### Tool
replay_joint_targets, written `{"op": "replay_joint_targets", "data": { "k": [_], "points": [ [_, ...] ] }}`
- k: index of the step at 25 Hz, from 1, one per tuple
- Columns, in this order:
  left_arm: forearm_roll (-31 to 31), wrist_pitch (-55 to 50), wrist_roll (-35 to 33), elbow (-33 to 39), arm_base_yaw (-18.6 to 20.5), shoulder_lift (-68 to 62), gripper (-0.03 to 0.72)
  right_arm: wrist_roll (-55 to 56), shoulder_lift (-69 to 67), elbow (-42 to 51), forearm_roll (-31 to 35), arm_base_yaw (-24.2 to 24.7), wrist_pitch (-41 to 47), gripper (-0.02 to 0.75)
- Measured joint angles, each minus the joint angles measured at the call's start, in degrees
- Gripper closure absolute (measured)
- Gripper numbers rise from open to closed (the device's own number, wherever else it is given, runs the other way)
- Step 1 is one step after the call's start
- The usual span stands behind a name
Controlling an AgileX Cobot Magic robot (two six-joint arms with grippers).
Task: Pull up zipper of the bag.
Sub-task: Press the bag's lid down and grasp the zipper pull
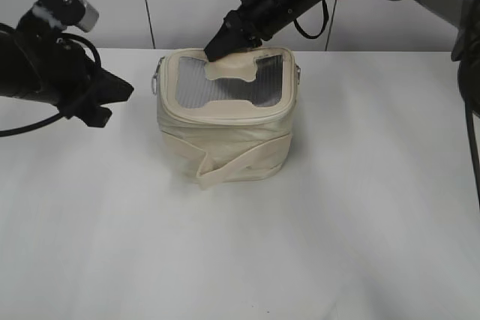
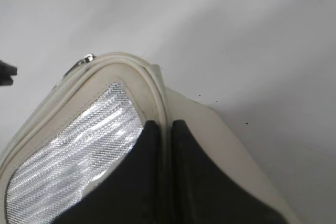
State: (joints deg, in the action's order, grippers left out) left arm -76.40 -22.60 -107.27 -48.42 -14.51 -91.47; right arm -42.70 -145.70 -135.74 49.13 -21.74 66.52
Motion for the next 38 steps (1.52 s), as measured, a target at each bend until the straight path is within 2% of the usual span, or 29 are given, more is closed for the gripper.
{"op": "replay_joint_targets", "data": {
  "k": [6,8,10,12,16,19,27,32,38],
  "points": [
    [-0.5,1.6,0.7,3.8,-5.3,0.6,0.686,0.4,0.0,0.0,0.6,0.0,-0.1,0.692],
    [-2.5,5.0,0.7,3.9,-6.1,0.6,0.685,0.4,0.0,0.0,0.6,0.0,-0.1,0.692],
    [-4.8,9.1,0.7,3.9,-6.0,0.6,0.654,0.4,0.0,0.0,0.8,0.0,-0.1,0.693],
    [-5.2,9.7,0.7,3.7,-4.9,0.4,0.557,0.4,0.0,0.0,0.8,0.0,-0.1,0.693],
    [-4.1,5.7,0.4,-0.2,-2.1,-3.5,0.299,0.4,0.0,0.0,0.8,0.0,-0.1,0.693],
    [-2.7,2.0,0.3,-5.0,-0.6,-8.0,0.230,0.4,0.0,0.0,0.9,0.0,-0.1,0.694],
    [-1.5,0.7,0.2,-13.9,0.1,-16.1,0.221,0.5,0.0,0.0,0.8,0.1,-0.3,0.694],
    [-1.4,0.9,-0.2,-15.5,0.1,-17.4,0.289,0.6,0.0,0.0,0.6,0.2,-0.7,0.694],
    [-2.8,3.6,-1.5,-15.7,0.1,-18.4,0.308,0.6,0.0,0.0,0.7,0.2,-0.8,0.694]
  ]
}}
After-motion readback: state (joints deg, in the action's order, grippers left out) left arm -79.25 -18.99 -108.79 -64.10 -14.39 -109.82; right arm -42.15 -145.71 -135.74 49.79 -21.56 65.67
